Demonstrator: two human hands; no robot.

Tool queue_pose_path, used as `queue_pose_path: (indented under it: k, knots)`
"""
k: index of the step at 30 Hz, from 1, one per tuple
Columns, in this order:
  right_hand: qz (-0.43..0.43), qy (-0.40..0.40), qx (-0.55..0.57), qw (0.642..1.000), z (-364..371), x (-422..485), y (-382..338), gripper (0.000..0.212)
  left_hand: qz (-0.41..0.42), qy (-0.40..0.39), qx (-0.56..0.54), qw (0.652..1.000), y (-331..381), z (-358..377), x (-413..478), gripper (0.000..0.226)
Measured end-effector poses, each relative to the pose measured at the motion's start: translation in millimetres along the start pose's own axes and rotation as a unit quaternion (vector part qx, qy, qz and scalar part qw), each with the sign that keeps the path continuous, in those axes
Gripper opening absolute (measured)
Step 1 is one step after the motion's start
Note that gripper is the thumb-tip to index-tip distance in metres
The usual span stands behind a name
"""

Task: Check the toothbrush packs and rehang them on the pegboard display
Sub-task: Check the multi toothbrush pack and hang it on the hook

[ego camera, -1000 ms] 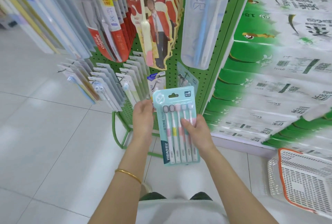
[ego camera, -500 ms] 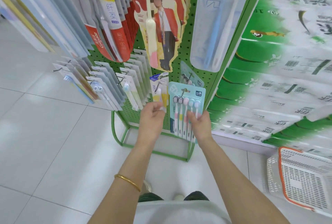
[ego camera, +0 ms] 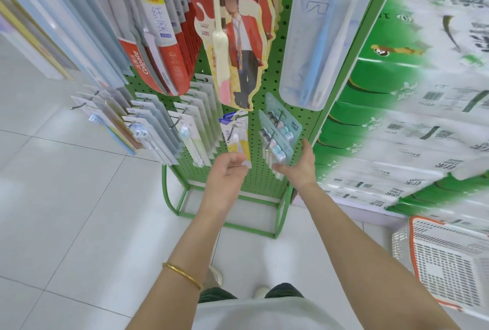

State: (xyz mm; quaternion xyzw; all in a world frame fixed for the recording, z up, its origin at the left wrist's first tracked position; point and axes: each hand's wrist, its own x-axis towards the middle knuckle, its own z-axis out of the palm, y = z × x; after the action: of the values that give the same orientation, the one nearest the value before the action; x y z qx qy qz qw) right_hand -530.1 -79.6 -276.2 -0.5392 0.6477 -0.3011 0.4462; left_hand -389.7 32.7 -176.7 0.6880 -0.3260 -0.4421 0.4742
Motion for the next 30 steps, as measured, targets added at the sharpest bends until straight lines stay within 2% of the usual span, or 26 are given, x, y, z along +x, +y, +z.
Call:
queue_pose_path:
  k: [2,5,8,17,23,30]
  knots:
    - [-0.016,-0.018,0.012,1.000,-2,3,0,0.115,-0.004,0.001,-0.008,1.000,1,0,0,0.019]
    - [-0.029,-0.061,0.039,0.997,-5,3,-2,0.106,-0.005,0.001,-0.011,1.000,1,-1,-1,0.019]
    - [-0.028,-0.105,0.063,0.992,-8,3,-4,0.088,-0.008,0.000,-0.016,1.000,1,-1,-1,0.018]
    - [-0.036,-0.095,0.078,0.992,-10,3,-5,0.031,-0.012,0.000,-0.018,1.000,1,-3,-4,0.019]
    - [-0.042,-0.087,0.104,0.990,-8,-5,2,0.040,-0.013,0.000,-0.019,1.000,-2,-5,-6,0.018]
    - [-0.053,-0.121,0.118,0.984,-11,-29,12,0.027,-0.019,0.008,-0.005,1.000,-9,-6,-7,0.019]
